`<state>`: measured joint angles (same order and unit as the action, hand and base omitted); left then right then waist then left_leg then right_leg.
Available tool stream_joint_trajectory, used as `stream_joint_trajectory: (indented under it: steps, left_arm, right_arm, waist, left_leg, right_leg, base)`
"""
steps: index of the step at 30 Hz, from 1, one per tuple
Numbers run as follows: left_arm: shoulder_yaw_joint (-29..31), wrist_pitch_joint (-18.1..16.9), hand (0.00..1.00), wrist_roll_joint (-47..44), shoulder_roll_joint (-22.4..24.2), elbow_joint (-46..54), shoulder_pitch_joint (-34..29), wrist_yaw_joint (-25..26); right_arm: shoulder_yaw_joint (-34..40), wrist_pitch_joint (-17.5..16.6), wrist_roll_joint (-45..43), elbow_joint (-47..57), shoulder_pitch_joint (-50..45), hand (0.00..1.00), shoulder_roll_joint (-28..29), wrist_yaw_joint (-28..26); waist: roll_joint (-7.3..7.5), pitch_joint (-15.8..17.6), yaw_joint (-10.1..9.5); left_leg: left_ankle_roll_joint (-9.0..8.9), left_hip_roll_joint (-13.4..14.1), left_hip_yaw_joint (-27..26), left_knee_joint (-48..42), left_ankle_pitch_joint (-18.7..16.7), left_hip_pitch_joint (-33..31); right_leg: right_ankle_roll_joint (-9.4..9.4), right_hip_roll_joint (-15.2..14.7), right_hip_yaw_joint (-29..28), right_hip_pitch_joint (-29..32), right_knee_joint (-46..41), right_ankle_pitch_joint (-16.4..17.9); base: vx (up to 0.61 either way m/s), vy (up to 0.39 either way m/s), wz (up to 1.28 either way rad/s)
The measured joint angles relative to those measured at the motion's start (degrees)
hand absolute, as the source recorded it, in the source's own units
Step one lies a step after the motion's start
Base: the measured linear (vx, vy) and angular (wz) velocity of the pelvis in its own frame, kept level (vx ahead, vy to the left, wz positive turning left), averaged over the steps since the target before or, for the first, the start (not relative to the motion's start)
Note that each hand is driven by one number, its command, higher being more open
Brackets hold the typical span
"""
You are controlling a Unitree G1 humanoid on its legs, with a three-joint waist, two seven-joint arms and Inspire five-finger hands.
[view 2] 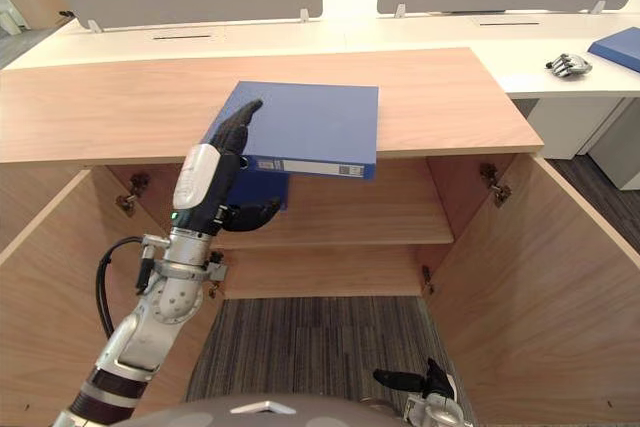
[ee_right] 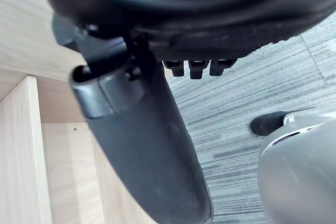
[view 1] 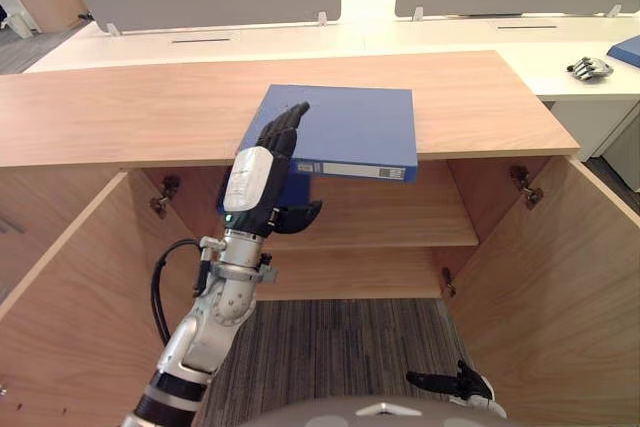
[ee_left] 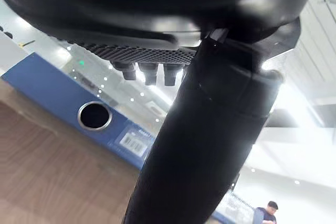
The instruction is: Walk over to the cabinet, pick up the folder, carry it to the office cabinet, place the folder inside the office cabinet, then close the office cabinet door
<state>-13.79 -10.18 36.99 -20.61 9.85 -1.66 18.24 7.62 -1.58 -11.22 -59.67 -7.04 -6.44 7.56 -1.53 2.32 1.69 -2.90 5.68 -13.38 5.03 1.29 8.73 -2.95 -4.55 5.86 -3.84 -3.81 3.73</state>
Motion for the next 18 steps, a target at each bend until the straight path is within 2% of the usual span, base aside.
stream_joint_trajectory:
  steps: [9, 18]
  left_arm:
    - [-3.20, 2.83, 1.00, 7.84, -1.06, -5.27, 4.41, 0.03]
    - [-3.90, 3.43, 1.00, 9.33, 0.10, -5.77, 5.38, 0.49]
  right_arm:
    - [-0.04, 0.17, -0.09, -1.10, 0.03, 1.00, 0.08, -0.07]
    - [0.19, 0.47, -0.13, -2.16, 0.02, 1.00, 0.01, -0.13]
  waist:
    - [0.57, 0.40, 1.77]
    - [0.59, 0.49, 2.44]
  left_leg:
    - [-0.24, -0.11, -0.17, 0.00, -0.21, -0.03]
    - [-0.36, -0.12, -0.21, 0.01, -0.28, -0.35]
  right_leg:
    - [-0.17, -0.02, -0.14, -0.99, 2.76, -1.80]
    - [-0.33, 0.00, -0.05, -1.28, 4.21, -2.60]
  base:
    - [-0.04, 0.015, -0.03]
    - [-0.03, 0.005, -0.01]
